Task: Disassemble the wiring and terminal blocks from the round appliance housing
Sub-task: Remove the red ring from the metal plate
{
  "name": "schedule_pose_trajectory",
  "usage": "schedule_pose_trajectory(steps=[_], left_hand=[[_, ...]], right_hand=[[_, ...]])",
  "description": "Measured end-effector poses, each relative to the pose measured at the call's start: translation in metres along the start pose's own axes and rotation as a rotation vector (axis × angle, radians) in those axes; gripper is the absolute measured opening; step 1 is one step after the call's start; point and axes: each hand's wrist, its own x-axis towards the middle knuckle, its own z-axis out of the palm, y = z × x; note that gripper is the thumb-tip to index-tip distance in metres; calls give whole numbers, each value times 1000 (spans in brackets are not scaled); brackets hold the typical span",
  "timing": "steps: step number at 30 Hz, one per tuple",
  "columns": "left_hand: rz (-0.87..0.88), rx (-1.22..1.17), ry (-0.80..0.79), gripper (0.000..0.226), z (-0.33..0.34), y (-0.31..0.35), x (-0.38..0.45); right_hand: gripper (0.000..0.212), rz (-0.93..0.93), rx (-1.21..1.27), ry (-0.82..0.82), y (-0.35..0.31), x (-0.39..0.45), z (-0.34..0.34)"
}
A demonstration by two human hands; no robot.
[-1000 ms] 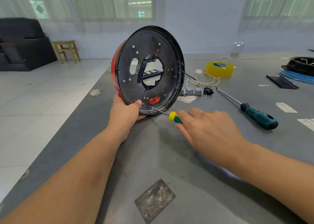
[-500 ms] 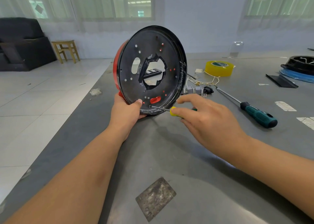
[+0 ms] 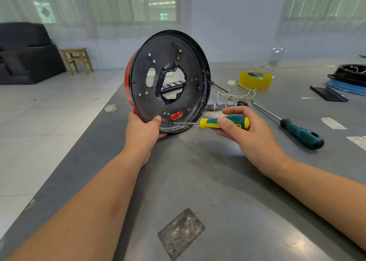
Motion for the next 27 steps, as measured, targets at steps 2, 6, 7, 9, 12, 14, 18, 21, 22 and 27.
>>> schedule_pose_trajectory(steps=[2, 6, 7, 9, 12, 14, 18, 21, 22, 27], left_hand=[[3, 5, -5, 36, 0, 0, 0], [8, 21, -8, 35, 0, -1, -1], [5, 19, -7, 35, 0, -1, -1], [-1, 18, -5, 33, 0, 0, -1], [-13, 10, -8, 32, 0, 1, -2], [-20, 3, -12, 32, 0, 2, -3], [-27, -12, -26, 30, -1, 3, -3], [-19, -11, -27, 32, 0, 3, -5], [-19, -11, -24, 33, 0, 4, -5], [-20, -7, -10, 33, 0, 3, -5]], right_hand=[[46, 49, 38, -7, 0, 1, 1], [58, -4, -349, 16, 0, 4, -8], [56, -21, -403, 12, 1, 5, -11], [47, -22, -434, -3, 2, 7, -15], [25, -50, -453, -38, 4, 10, -19], [18, -160, -559, -80, 4, 9, -22], [32, -423, -837, -170, 0, 10, -30], [43, -513, -966, -205, -3, 12, -35], [48, -482, -960, -204, -4, 11, -36], [47, -458, -999, -62, -5, 3, -25]])
